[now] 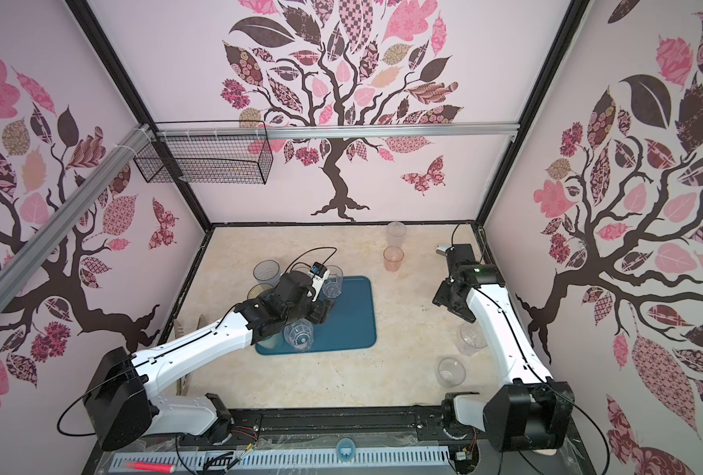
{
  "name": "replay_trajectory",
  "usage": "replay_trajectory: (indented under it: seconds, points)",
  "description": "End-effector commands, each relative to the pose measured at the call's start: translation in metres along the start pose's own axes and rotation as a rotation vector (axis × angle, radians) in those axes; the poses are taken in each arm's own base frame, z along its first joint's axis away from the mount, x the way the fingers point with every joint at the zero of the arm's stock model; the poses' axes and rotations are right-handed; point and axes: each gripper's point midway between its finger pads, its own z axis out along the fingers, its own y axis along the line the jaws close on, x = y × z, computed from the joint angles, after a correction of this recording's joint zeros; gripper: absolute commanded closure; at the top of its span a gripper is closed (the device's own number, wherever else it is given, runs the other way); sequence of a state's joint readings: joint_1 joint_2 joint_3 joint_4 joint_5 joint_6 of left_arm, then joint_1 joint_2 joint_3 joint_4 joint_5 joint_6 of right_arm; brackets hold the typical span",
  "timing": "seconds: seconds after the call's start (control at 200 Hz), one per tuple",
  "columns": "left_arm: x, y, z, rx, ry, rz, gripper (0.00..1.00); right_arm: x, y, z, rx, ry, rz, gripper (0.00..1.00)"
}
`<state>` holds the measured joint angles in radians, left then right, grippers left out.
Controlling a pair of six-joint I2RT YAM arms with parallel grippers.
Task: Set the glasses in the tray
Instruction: 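Grasp a clear cup beside the tray with the right gripper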
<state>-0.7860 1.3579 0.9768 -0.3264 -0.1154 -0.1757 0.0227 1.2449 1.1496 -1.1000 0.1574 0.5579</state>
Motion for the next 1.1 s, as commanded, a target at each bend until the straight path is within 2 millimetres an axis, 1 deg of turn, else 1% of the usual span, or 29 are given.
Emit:
replay_trajectory:
  seconds: [0.0,0.06,0.135,0.22,0.34,0.425,0.535,0.605,0.72,0.84,0.935,1.09]
  points:
    - [-0.016,-0.005,-0.01,0.032,-0.067,-0.012,0.34,0.018,-0.015,0.008,0.028,0.058,0.067,0.27]
    - [-0.015,-0.004,-0.011,0.024,-0.07,-0.014,0.33,0.018,-0.021,0.017,0.034,0.063,0.107,0.27]
    - [-0.015,-0.002,-0.011,0.017,-0.073,-0.018,0.33,0.018,-0.026,0.029,-0.001,0.072,0.171,0.28]
    - [-0.015,-0.003,-0.012,0.02,-0.076,-0.022,0.33,0.015,-0.033,0.039,0.026,0.066,0.172,0.28]
    - [-0.014,-0.003,-0.011,0.025,-0.073,-0.026,0.33,0.009,-0.028,0.049,0.023,0.066,0.163,0.29]
    - [-0.013,-0.003,-0.01,0.023,-0.074,-0.03,0.33,0.001,-0.027,0.054,0.022,0.054,0.167,0.3]
    - [-0.013,-0.003,-0.01,0.026,-0.074,-0.036,0.33,-0.009,-0.026,0.059,0.012,0.037,0.179,0.33]
    - [-0.011,-0.004,-0.009,0.029,-0.071,-0.037,0.33,-0.011,-0.026,0.067,0.011,0.041,0.184,0.36]
    - [-0.01,-0.004,-0.009,0.03,-0.07,-0.04,0.33,-0.007,-0.022,0.08,-0.003,0.066,0.188,0.43]
    - [-0.009,-0.003,-0.008,0.023,-0.066,-0.039,0.33,-0.006,-0.026,0.092,0.007,0.072,0.193,0.55]
    - [-0.008,-0.002,-0.008,0.022,-0.064,-0.038,0.33,-0.006,-0.029,0.097,0.016,0.067,0.192,0.64]
    - [-0.007,-0.002,-0.007,0.02,-0.06,-0.038,0.33,-0.005,-0.027,0.105,0.008,0.079,0.184,0.78]
